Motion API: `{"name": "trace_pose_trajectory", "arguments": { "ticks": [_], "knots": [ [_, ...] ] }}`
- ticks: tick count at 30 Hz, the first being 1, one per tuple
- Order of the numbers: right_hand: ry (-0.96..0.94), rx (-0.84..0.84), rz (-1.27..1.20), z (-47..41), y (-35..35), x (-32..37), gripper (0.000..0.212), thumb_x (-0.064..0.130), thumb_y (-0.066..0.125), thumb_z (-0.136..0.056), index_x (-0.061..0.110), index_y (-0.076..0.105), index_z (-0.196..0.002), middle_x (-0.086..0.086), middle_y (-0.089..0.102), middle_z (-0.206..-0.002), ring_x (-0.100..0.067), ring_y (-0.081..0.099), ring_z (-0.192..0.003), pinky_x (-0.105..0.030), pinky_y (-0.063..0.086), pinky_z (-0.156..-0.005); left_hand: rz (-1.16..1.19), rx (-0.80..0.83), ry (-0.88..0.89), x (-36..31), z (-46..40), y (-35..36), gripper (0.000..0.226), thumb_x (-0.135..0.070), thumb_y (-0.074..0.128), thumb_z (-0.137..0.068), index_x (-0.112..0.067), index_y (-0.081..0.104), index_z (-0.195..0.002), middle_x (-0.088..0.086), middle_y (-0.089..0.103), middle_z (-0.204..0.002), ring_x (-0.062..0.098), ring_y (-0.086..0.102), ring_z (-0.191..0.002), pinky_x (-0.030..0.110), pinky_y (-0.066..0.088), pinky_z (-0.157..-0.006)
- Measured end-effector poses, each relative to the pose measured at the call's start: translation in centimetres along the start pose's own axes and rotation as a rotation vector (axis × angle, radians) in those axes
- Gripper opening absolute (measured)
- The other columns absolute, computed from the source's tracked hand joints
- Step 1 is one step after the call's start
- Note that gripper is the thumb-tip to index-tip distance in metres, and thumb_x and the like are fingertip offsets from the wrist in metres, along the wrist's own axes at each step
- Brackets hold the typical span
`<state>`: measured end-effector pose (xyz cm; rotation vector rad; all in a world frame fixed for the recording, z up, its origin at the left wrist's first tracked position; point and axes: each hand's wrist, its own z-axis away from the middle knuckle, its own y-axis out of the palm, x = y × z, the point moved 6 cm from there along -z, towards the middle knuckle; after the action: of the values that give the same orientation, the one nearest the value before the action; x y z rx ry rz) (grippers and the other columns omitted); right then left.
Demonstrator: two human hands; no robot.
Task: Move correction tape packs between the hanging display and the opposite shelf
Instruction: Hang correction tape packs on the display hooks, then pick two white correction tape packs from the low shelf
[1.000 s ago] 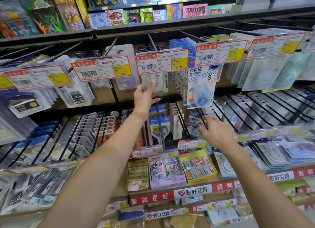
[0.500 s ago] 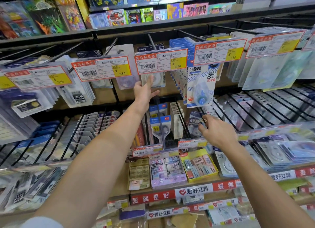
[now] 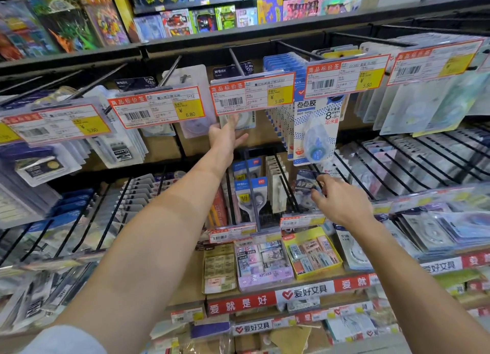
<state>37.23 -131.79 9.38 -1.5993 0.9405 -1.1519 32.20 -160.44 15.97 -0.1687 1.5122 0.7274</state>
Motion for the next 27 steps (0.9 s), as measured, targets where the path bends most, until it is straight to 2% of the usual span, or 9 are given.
{"name": "trace_pose_trajectory", "arguments": {
  "ticks": [7, 9, 11, 13, 15, 18, 20, 23, 27],
  "knots": [
    [0.0, 0.04, 0.011, 0.3, -0.2, 0.2, 0.055, 0.046, 0.043, -0.102, 0.017, 0.041, -0.148, -0.01, 0.064, -0.128, -0.032, 0.063, -0.111, -0.039, 0.05, -0.082, -0.174, 0.074, -0.059, 1.4, 2.0, -1.0, 0.061, -0.037, 0.074, -0.09, -0.014, 0.044, -0.139, 0.009, 0.051, -0.141, 0.028, 0.053, -0.128, 0.031, 0.061, -0.075],
    [0.001, 0.06, 0.007, 0.3, -0.3, 0.2, 0.055, 0.046, 0.044, -0.101, 0.016, 0.041, -0.148, -0.009, 0.065, -0.127, -0.031, 0.062, -0.112, -0.038, 0.048, -0.081, -0.288, 0.1, -0.103, 2.1, 3.4, -2.2, 0.071, -0.033, 0.071, -0.093, -0.006, 0.034, -0.147, 0.011, 0.05, -0.138, 0.026, 0.053, -0.128, 0.035, 0.06, -0.084],
    [0.002, 0.085, -0.003, 0.3, -0.5, 0.2, 0.053, 0.045, 0.046, -0.101, 0.015, 0.043, -0.144, -0.01, 0.065, -0.124, -0.031, 0.062, -0.111, -0.038, 0.046, -0.079, -0.47, 0.098, -0.117, 2.1, 5.0, -3.6, 0.071, -0.033, 0.071, -0.092, -0.004, 0.035, -0.146, 0.011, 0.053, -0.134, 0.024, 0.056, -0.12, 0.039, 0.058, -0.09],
    [0.006, 0.102, -0.026, 0.3, -0.9, 0.3, 0.048, 0.043, 0.049, -0.1, 0.014, 0.048, -0.139, -0.012, 0.064, -0.124, -0.032, 0.061, -0.111, -0.038, 0.045, -0.079, -0.818, 0.166, -0.04, 0.9, 7.1, -4.3, 0.063, -0.039, 0.071, -0.091, -0.009, 0.045, -0.14, 0.007, 0.058, -0.13, 0.022, 0.059, -0.115, 0.039, 0.054, -0.094],
    [-0.001, 0.062, -0.016, 0.5, -1.7, 0.6, 0.044, 0.04, 0.052, -0.098, 0.012, 0.053, -0.132, -0.013, 0.06, -0.126, -0.033, 0.058, -0.113, -0.04, 0.047, -0.085, -1.205, 0.301, 0.056, -0.4, 9.9, -4.4, 0.057, -0.042, 0.067, -0.094, -0.012, 0.048, -0.139, 0.0, 0.057, -0.125, 0.019, 0.057, -0.111, 0.031, 0.046, -0.09],
    [-0.015, -0.028, 0.03, 1.2, -3.3, 1.2, 0.041, 0.037, 0.056, -0.095, 0.01, 0.059, -0.126, -0.012, 0.058, -0.123, -0.033, 0.056, -0.114, -0.044, 0.049, -0.092, -1.634, 0.443, 0.311, -2.2, 14.0, -4.0, 0.055, -0.04, 0.061, -0.097, -0.013, 0.046, -0.142, 0.006, 0.054, -0.135, 0.025, 0.056, -0.119, 0.035, 0.047, -0.093],
    [-0.012, -0.035, 0.019, 2.3, -4.1, 1.6, 0.041, 0.037, 0.055, -0.095, 0.01, 0.059, -0.126, -0.012, 0.058, -0.123, -0.033, 0.055, -0.116, -0.046, 0.049, -0.094, -1.787, 0.471, 0.368, -2.7, 16.3, -3.7, 0.057, -0.044, 0.058, -0.097, -0.013, 0.044, -0.143, 0.009, 0.053, -0.137, 0.029, 0.056, -0.121, 0.043, 0.05, -0.096],
    [-0.006, -0.087, -0.021, 5.4, -5.5, 1.9, 0.045, 0.038, 0.054, -0.097, 0.007, 0.057, -0.13, -0.013, 0.057, -0.125, -0.035, 0.055, -0.118, -0.047, 0.049, -0.094, -2.016, 0.549, 0.39, -2.1, 19.9, -2.7, 0.054, -0.049, 0.05, -0.099, -0.015, 0.042, -0.14, 0.009, 0.052, -0.136, 0.031, 0.054, -0.123, 0.044, 0.048, -0.095],
    [0.041, -0.098, -0.081, 11.2, -6.4, 1.2, 0.049, 0.036, 0.056, -0.098, 0.01, 0.049, -0.14, -0.01, 0.051, -0.133, -0.03, 0.052, -0.121, -0.041, 0.046, -0.094, -2.044, 0.68, 0.469, -0.5, 25.0, -1.3, 0.042, -0.048, 0.045, -0.102, -0.015, 0.046, -0.128, 0.007, 0.054, -0.125, 0.029, 0.057, -0.112, 0.04, 0.045, -0.085]
  ]
}}
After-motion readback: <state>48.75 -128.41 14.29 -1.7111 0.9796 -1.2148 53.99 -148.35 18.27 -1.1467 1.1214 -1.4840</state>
